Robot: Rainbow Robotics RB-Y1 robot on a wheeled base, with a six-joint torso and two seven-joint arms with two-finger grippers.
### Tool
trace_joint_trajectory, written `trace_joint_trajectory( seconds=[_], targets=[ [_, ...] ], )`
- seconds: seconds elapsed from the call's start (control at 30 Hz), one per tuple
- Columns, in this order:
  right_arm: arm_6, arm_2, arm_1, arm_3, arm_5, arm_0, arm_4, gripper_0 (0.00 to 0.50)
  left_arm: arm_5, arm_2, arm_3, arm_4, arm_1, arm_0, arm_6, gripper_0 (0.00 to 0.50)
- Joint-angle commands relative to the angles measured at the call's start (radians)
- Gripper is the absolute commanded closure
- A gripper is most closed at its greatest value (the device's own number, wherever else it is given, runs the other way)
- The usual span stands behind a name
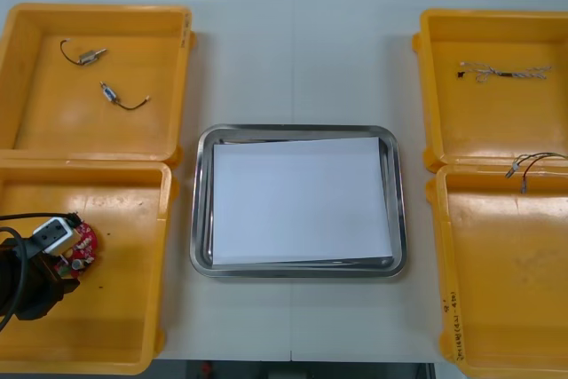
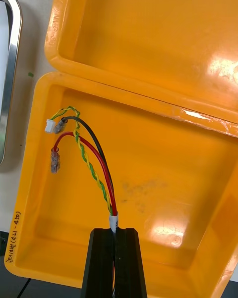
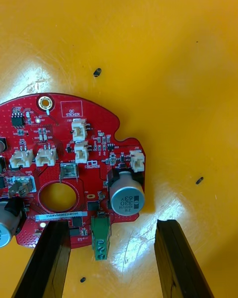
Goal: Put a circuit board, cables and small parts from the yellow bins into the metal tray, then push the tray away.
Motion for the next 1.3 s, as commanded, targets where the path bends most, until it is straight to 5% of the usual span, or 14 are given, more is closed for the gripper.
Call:
trace_joint_trajectory(
  seconds=[0.03,0.63,0.67,0.7,1.3],
  targets=[
    [-0.027,0.008,-0.039,-0.005,0.004,-0.02,-0.002,0.5,-0.012,-0.03,0.007,-0.016,0.028,-0.034,-0.103,0.0],
    [-0.031,0.008,-0.039,-0.008,0.004,-0.02,-0.002,0.5,-0.014,-0.038,0.019,-0.022,0.025,-0.043,-0.102,0.016],
    [-0.029,0.008,-0.039,-0.008,0.004,-0.02,-0.002,0.5,-0.012,-0.038,0.019,-0.022,0.025,-0.043,-0.102,0.107],
    [-0.031,0.008,-0.04,-0.009,0.004,-0.02,-0.003,0.5,-0.014,-0.038,0.019,-0.022,0.025,-0.043,-0.103,0.5],
    [-0.032,0.008,-0.039,-0.013,0.004,-0.02,-0.003,0.5,-0.012,-0.038,0.019,-0.036,0.025,-0.043,-0.103,0.5]
  ],
)
